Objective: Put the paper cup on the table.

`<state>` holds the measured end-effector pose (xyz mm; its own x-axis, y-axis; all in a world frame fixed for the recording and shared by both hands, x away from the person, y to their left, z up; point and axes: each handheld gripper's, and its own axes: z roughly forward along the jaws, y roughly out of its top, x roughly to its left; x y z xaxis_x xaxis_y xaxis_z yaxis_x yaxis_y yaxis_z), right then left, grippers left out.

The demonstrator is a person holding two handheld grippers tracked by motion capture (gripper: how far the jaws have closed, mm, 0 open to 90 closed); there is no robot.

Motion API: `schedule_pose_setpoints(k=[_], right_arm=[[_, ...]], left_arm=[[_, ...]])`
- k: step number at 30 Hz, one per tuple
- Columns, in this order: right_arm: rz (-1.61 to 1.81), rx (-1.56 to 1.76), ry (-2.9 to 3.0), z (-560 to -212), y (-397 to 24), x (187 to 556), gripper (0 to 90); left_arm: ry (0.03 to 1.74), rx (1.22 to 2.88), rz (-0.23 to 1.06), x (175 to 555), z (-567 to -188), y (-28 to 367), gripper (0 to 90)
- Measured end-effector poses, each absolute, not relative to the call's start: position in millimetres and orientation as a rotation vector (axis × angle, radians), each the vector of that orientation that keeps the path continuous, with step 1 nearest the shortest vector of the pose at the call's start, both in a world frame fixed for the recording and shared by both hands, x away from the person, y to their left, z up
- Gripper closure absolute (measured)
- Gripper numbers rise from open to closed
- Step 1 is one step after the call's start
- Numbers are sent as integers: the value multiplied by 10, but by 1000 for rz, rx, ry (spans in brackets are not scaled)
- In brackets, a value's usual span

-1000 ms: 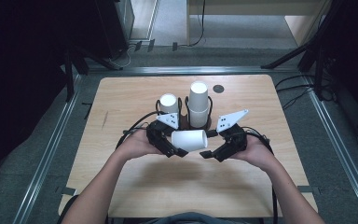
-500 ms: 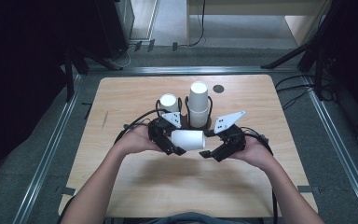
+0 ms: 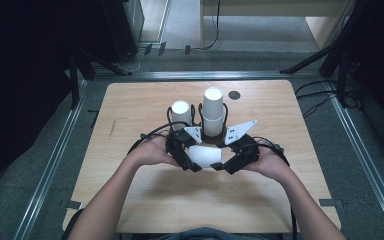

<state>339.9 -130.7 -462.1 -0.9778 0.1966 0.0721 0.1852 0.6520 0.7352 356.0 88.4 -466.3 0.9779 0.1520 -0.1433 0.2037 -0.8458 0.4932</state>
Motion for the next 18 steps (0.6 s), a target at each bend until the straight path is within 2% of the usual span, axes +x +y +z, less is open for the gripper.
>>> schedule_pose_setpoints(k=[18], right_arm=[[1162, 255, 2926, -4738, -1150, 3372, 322]], left_arm=[[255, 2620, -179, 3550, -4717, 818, 228]])
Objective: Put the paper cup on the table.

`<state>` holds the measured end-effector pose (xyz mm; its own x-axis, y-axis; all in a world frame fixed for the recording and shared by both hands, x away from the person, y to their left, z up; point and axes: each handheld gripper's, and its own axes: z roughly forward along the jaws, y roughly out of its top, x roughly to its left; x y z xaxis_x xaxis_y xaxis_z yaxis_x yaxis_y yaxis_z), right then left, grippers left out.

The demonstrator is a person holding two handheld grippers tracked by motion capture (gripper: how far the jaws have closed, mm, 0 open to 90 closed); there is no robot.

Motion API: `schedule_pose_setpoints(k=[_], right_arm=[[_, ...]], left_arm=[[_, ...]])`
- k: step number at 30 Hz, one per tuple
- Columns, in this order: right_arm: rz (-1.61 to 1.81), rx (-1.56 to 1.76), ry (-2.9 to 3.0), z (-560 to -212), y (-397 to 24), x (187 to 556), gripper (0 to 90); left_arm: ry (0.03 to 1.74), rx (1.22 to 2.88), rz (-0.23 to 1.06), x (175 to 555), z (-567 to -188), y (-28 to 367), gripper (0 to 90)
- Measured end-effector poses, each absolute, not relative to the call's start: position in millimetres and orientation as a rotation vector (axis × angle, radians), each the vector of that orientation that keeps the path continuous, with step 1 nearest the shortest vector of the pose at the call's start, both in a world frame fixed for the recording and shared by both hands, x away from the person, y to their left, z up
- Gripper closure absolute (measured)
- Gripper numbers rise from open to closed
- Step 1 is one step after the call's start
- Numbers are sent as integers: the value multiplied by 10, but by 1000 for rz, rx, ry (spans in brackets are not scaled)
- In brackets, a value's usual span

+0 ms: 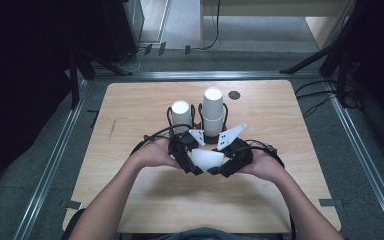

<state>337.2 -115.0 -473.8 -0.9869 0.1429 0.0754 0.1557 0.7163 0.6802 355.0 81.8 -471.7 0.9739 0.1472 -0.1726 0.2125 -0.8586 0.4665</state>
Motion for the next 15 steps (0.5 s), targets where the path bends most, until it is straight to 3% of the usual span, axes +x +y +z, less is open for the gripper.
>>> schedule_pose_setpoints(k=[6, 11, 15], right_arm=[[-1153, -234, -2917, -4712, -1137, 3351, 326], [-1202, -222, -2926, -4647, -1169, 3338, 325], [-1231, -243, -2911, -4622, -1210, 3352, 325]], left_arm=[[242, 2595, -129, 3515, -4694, 850, 201], [297, 2522, -107, 3519, -4653, 884, 71], [285, 2478, -110, 3504, -4633, 932, 41]])
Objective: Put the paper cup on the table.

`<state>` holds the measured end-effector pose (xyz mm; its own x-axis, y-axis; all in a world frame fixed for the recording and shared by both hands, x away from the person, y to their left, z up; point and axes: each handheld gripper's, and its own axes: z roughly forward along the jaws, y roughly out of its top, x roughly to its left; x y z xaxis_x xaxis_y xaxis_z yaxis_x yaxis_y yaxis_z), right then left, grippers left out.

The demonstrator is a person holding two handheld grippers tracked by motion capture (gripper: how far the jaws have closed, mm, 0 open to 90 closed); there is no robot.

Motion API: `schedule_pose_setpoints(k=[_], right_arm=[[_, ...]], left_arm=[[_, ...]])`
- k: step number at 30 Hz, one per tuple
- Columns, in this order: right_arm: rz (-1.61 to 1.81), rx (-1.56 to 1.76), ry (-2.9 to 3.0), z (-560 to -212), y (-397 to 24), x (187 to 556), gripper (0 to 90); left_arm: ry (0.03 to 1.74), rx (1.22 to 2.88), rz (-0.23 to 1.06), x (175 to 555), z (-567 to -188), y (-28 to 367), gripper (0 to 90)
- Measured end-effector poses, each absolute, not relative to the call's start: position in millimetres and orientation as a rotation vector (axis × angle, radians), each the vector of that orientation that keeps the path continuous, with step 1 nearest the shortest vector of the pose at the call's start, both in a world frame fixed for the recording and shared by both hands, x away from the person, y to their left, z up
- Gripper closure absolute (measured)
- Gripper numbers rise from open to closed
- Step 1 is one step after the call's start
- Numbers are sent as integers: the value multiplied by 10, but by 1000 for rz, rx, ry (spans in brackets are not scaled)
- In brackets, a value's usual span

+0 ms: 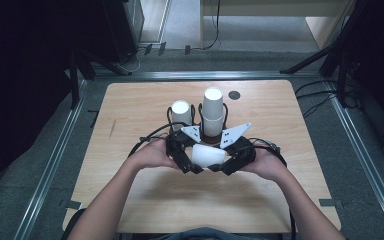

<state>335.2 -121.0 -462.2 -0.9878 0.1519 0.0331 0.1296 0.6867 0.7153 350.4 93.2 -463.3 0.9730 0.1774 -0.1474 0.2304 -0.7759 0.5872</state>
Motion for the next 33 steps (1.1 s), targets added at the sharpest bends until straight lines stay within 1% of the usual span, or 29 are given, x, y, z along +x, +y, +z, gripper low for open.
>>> schedule_pose_setpoints(k=[4, 8, 10, 12, 13, 22, 25, 30, 33], right_arm=[[1251, 248, 2849, -4604, -1245, 3363, 324], [1283, 245, 2840, -4585, -1266, 3358, 323], [1296, 249, 2833, -4578, -1276, 3357, 323], [1311, 247, 2830, -4569, -1288, 3358, 323], [1322, 249, 2830, -4565, -1293, 3358, 323], [1402, 256, 2804, -4536, -1348, 3361, 322], [1426, 236, 2787, -4527, -1366, 3352, 322], [1451, 240, 2791, -4521, -1373, 3347, 321], [1447, 234, 2800, -4531, -1368, 3349, 324]], left_arm=[[318, 2428, -104, 3508, -4616, 967, 37], [349, 2366, -136, 3516, -4610, 1009, 38], [351, 2360, -111, 3503, -4607, 1010, 38], [364, 2332, -115, 3493, -4608, 1021, 38], [372, 2319, -119, 3486, -4610, 1026, 53], [380, 2239, -140, 3440, -4583, 1053, 64], [387, 2195, -163, 3438, -4574, 1085, 130], [371, 2161, -174, 3433, -4547, 1118, 171], [362, 2170, -181, 3435, -4546, 1121, 191]])
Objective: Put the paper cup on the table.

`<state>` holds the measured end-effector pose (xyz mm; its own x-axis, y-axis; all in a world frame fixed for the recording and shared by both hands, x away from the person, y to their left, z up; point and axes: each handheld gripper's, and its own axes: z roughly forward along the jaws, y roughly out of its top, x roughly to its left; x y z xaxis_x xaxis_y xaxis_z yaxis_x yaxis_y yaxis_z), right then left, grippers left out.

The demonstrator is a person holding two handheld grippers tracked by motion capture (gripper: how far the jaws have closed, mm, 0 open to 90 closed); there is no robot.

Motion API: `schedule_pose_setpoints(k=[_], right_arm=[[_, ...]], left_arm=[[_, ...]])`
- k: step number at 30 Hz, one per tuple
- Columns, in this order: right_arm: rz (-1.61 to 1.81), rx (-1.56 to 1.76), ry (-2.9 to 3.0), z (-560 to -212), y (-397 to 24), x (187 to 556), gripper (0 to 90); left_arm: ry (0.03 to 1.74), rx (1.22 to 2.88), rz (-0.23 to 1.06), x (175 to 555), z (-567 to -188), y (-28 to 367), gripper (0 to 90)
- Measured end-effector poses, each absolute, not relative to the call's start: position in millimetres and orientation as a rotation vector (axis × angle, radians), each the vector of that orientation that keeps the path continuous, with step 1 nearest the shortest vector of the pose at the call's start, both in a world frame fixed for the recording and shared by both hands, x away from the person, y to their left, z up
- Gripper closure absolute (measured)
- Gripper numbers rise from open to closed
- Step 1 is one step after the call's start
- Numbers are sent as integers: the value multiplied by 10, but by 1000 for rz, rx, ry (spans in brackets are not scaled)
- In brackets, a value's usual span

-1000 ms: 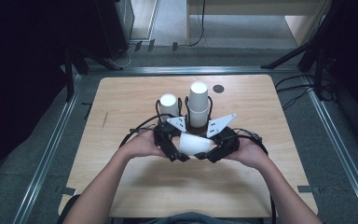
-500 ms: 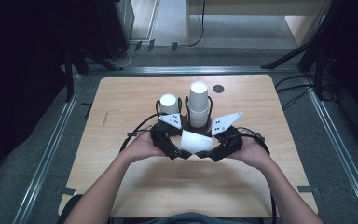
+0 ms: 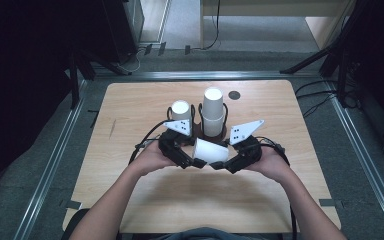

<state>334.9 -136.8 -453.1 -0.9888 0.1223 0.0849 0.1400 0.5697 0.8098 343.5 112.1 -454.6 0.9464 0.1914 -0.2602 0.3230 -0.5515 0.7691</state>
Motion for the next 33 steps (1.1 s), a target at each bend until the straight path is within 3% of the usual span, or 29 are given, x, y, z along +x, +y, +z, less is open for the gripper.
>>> schedule_pose_setpoints(k=[13, 22, 33], right_arm=[[-1386, -240, -2785, -4576, -1348, 3353, 312], [-1385, -294, -2800, -4584, -1367, 3369, 229], [-1303, -323, -2836, -4643, -1355, 3391, 216]], left_arm=[[361, 2216, -205, 3455, -4553, 1112, 245], [385, 2255, -164, 3459, -4521, 1169, 246], [370, 2341, -100, 3491, -4375, 1222, 245]])
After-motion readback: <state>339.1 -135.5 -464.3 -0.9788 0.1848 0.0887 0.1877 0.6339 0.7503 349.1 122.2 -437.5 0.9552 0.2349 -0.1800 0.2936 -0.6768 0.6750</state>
